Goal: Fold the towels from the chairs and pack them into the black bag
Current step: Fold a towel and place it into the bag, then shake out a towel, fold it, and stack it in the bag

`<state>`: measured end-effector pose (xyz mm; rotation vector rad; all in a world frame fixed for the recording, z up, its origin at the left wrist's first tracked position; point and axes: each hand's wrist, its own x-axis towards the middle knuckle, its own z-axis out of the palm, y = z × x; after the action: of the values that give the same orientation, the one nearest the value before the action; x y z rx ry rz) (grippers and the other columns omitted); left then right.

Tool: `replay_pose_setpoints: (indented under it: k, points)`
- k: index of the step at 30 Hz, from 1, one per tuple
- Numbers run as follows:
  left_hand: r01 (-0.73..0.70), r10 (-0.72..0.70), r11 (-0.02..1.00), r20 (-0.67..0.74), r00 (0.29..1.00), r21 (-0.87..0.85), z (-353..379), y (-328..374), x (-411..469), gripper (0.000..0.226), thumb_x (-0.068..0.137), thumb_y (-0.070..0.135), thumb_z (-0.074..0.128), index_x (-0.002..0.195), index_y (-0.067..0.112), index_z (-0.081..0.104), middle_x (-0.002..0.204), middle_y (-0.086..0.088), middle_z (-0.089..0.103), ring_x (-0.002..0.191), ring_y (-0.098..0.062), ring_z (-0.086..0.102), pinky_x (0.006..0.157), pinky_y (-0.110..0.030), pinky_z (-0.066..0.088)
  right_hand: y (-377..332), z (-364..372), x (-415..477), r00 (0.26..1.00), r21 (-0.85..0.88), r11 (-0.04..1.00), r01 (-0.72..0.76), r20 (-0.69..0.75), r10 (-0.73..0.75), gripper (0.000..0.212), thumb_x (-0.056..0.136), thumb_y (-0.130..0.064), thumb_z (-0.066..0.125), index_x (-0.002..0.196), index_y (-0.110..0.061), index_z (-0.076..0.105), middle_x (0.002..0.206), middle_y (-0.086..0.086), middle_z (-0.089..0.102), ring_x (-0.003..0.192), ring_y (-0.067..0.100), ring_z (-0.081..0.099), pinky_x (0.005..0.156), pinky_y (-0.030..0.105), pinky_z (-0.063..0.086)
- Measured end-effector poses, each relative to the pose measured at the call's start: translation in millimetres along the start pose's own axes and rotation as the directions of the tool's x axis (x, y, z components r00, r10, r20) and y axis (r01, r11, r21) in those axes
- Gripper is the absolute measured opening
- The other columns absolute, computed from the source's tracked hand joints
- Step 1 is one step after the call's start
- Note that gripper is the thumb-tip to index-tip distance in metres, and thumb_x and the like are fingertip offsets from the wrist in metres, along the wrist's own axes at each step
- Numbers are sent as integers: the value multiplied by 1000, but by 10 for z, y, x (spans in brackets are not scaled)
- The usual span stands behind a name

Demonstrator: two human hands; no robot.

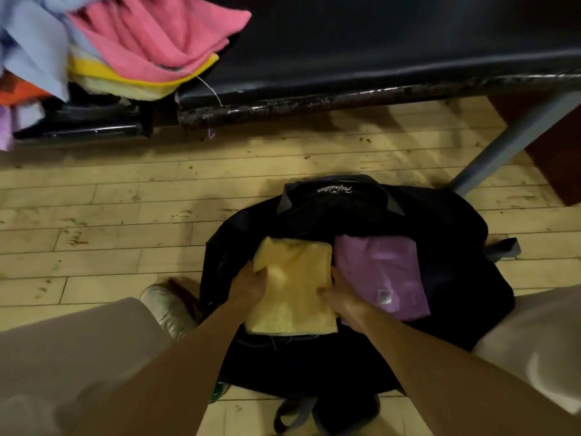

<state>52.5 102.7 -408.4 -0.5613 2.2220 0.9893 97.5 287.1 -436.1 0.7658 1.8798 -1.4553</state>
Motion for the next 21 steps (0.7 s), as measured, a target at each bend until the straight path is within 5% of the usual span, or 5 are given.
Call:
replay_pose_setpoints:
  k: [6, 10, 14, 17, 21]
  points:
    - [9, -11, 999, 56, 998, 31, -116, 103, -140, 52, 97, 20, 44, 145, 9, 31, 138, -16, 47, 122, -34, 47, 101, -44, 42, -185, -174, -96, 997, -103, 993, -50, 47, 55, 38, 94, -4, 46, 131, -9, 50, 121, 10, 58, 108, 27, 58, 88, 38, 52]
    - [1, -10, 997, 122, 993, 74, -305, 373, -347, 35, 95, 17, 44, 129, 9, 46, 128, -14, 52, 115, -32, 50, 85, -39, 44, -473, -374, -223, 997, -234, 972, 25, 83, -6, 22, 92, -3, 51, 113, -5, 59, 97, 9, 59, 91, 24, 58, 91, 43, 54]
    - [-83, 62, 987, 146, 987, 141, -534, 700, -640, 13, 95, 18, 46, 102, 16, 56, 116, -10, 61, 105, -25, 58, 78, -34, 46, -933, -518, -586, 992, -276, 954, 122, 67, -107, 12, 93, -3, 48, 94, -12, 57, 89, 9, 59, 66, 18, 61, 59, 30, 51]
    - [-246, 214, 960, 216, 953, 135, -746, 964, -930, 16, 94, 14, 49, 104, 20, 60, 111, -8, 65, 96, -19, 63, 70, -26, 48, -1336, -608, -947, 973, -272, 937, 221, 131, -191, 14, 98, -10, 46, 97, -15, 58, 95, 7, 63, 69, 18, 65, 61, 27, 52]
    - [-430, 418, 903, 250, 873, -8, -1078, 1321, -1439, 19, 99, 15, 46, 114, 13, 57, 103, -10, 66, 95, -21, 65, 82, -25, 50, -1880, -714, -1439, 926, -316, 872, 374, 179, -333, 22, 101, -17, 46, 117, -8, 58, 105, 10, 66, 88, 23, 68, 78, 31, 55]
